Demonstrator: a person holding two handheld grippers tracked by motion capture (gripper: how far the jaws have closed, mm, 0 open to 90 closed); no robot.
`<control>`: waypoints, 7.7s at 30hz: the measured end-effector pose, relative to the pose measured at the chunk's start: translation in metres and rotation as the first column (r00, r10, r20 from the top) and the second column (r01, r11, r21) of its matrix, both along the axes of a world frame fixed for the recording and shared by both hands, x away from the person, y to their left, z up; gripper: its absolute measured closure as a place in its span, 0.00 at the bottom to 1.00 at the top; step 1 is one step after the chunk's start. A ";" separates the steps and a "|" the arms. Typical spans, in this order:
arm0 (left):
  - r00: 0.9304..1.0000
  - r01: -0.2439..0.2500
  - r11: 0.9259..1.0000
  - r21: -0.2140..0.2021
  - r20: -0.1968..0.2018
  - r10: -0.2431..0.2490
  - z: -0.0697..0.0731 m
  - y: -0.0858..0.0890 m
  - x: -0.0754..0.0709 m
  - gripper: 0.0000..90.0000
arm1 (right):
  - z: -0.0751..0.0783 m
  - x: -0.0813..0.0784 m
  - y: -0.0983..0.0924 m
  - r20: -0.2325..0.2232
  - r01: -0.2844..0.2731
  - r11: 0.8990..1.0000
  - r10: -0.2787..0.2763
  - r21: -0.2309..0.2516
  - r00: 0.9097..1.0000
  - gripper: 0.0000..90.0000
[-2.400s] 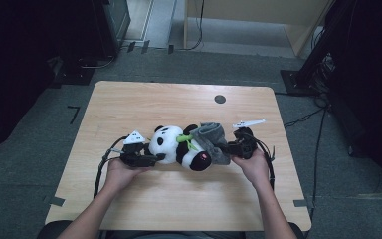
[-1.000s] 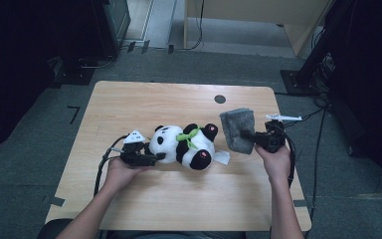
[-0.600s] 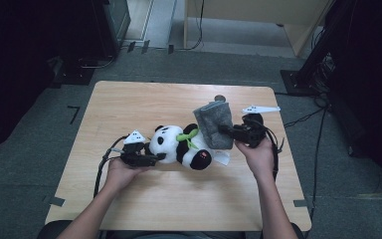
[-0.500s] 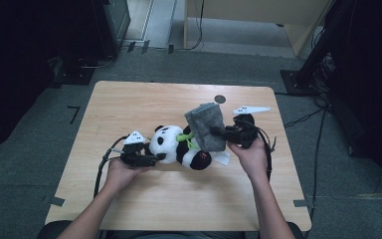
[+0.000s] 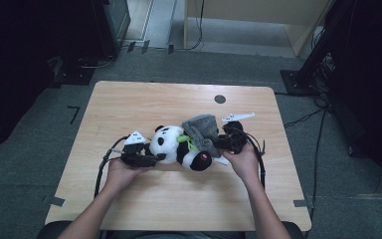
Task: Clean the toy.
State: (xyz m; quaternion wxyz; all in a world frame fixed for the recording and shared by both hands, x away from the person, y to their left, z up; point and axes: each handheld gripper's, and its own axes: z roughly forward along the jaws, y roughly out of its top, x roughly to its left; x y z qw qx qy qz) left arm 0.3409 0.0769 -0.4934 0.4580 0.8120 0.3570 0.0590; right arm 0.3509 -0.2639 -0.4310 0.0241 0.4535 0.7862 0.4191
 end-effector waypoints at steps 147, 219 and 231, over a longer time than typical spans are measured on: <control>1.000 -0.001 1.000 -0.004 0.006 0.001 0.002 0.001 0.001 0.40 | 0.037 0.022 0.164 -0.131 -0.193 0.965 0.171 -0.178 0.976 0.89; 1.000 -0.003 1.000 -0.025 -0.014 0.002 0.002 0.002 0.003 0.41 | 0.046 0.015 0.141 -0.037 -0.140 0.924 0.136 -0.357 0.990 0.90; 1.000 -0.001 1.000 -0.029 -0.014 0.001 0.002 0.002 0.003 0.41 | 0.058 0.014 0.085 -0.037 -0.055 0.953 0.046 -0.299 0.998 0.90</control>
